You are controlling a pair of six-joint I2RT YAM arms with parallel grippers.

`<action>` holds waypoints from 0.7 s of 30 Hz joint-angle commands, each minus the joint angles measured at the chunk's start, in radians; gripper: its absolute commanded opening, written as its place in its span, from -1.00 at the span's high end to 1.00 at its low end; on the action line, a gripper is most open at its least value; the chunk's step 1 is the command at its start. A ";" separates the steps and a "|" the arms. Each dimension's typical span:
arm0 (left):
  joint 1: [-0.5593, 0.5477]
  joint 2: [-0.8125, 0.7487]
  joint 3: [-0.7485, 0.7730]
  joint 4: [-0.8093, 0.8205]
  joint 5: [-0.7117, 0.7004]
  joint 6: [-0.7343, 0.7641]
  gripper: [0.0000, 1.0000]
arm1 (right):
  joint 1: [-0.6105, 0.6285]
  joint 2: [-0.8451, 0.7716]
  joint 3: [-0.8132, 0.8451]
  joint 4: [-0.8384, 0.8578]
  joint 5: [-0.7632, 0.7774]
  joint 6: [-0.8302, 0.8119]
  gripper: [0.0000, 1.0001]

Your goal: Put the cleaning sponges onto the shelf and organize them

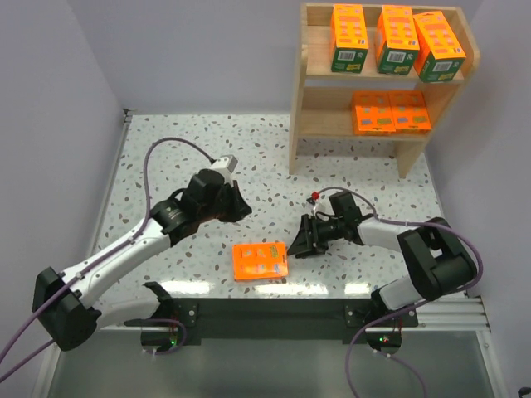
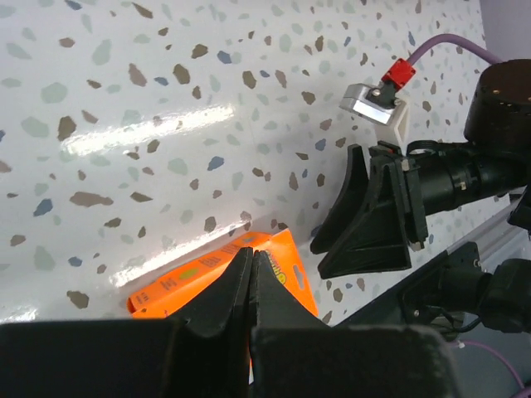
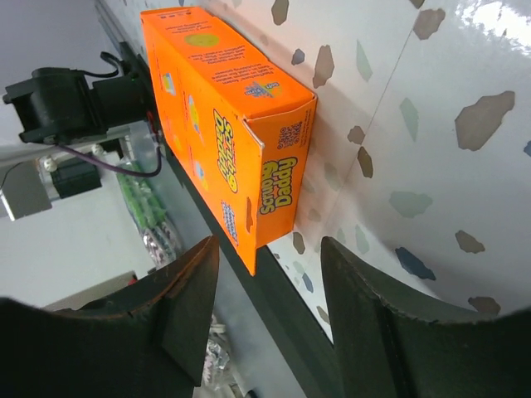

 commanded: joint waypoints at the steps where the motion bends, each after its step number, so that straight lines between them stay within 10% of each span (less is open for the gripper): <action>1: 0.023 -0.071 -0.063 -0.083 -0.069 -0.052 1.00 | 0.006 0.019 -0.020 0.147 -0.088 0.028 -0.11; 21: 0.040 -0.261 -0.158 -0.172 -0.099 -0.117 1.00 | 0.086 0.159 -0.006 0.328 -0.144 0.091 0.40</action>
